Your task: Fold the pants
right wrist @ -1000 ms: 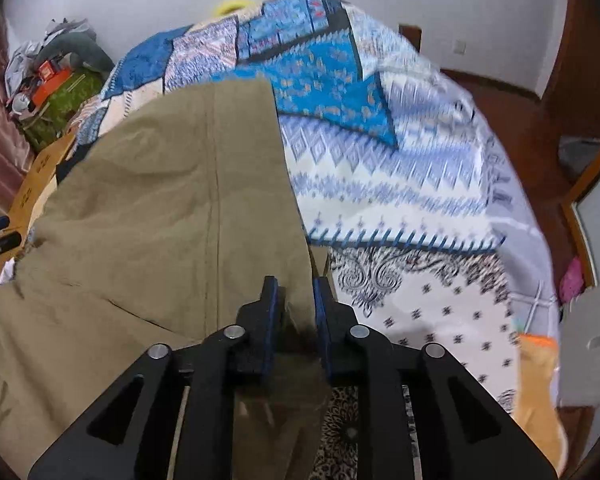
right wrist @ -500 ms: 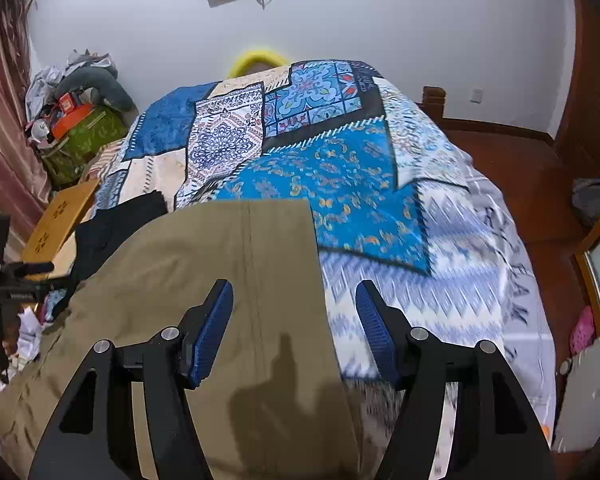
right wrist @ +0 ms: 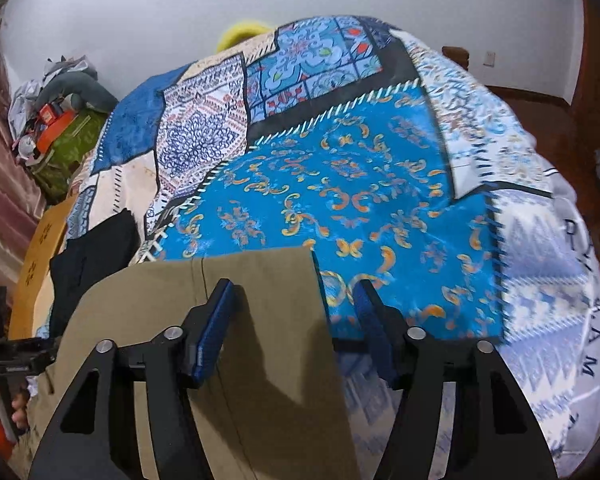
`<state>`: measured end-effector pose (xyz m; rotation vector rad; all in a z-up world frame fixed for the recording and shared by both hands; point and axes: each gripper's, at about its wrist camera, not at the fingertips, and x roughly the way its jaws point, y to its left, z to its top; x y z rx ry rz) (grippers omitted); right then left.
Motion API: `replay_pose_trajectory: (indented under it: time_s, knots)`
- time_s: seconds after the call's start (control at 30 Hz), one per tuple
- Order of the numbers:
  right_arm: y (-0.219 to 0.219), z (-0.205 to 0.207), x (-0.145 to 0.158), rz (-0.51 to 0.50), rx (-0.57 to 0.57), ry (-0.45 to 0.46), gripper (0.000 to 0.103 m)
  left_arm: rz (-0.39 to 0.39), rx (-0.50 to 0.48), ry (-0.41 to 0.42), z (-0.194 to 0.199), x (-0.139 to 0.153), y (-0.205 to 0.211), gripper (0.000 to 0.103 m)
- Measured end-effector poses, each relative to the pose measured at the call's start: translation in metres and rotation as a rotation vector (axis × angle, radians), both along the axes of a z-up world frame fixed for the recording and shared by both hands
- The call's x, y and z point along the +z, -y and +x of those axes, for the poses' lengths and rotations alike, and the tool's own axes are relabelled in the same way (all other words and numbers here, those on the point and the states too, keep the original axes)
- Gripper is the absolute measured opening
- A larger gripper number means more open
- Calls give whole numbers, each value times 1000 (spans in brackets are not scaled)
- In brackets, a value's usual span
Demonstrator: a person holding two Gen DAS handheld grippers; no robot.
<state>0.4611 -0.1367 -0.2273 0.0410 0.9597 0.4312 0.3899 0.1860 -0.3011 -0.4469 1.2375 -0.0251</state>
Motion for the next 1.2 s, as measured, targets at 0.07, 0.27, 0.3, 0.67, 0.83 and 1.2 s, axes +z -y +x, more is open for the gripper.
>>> replay_pose_trajectory:
  time_s: [0.07, 0.27, 0.3, 0.67, 0.83, 1.2]
  knots:
    - [-7, -4, 2, -17, 17, 35, 32, 35, -5, 12, -1, 4, 4, 54]
    - [-15, -12, 14, -104, 22, 101, 12, 235, -36, 107, -10, 30, 21, 46]
    - [-15, -13, 18, -107, 19, 118, 12, 267, -38, 122, -12, 37, 22, 46]
    - [-5, -60, 153, 10, -34, 408, 12, 358, 31, 400, -39, 169, 11, 45]
    - [6, -104, 197, 69, -32, 482, 12, 364, 11, 452, -67, 199, 20, 45]
    - [44, -202, 170, 83, -32, 406, 12, 371, -87, 482, -137, 195, 55, 45]
